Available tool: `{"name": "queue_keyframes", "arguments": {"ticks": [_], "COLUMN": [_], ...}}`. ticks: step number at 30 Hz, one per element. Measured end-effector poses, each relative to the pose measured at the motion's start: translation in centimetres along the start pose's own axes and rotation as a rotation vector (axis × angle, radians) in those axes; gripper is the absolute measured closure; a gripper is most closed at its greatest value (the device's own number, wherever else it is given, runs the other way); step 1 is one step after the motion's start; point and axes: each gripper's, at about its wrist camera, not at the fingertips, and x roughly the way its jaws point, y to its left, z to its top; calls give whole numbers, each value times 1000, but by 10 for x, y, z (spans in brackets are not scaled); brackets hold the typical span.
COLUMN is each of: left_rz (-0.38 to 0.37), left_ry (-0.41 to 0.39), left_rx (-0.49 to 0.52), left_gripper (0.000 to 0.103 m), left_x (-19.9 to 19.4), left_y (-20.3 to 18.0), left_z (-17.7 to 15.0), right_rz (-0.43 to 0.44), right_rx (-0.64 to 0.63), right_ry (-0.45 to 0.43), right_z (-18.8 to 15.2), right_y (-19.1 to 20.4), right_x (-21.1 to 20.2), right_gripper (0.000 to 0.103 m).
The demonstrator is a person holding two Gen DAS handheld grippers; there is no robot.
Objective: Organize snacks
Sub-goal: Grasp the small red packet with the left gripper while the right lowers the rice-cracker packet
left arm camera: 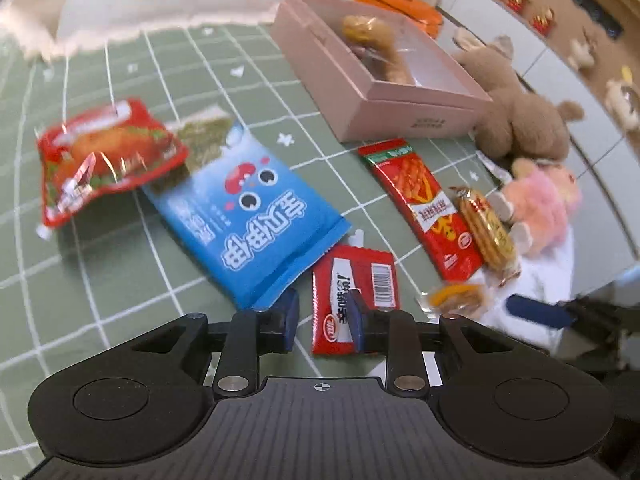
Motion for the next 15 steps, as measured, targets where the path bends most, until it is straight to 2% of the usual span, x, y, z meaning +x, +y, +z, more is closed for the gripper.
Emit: {"name": "queue_keyframes", "arguments": {"ticks": [6,10,12,15], "left_rz": [-77,-127,-158,-237], "left_ry": [16,29,7,3], "left_rx": [-6,-28,-13,10], "left_gripper": [73,72,72,73], "left_x": [8,14,8,5], "left_y": [-4,-9,-16,-24], "left_z": [2,3,0,0], "right_rz": [-5,-1,-15,-8], "right_rx": [-96,-114,-129,-125], "right_ry": [-9,8,9,9], "right_z": [6,5,3,-1], "right_y": [32,36,36,32], "right_x": [25,33,33,29], "right_gripper": [58,59,59,59]}}
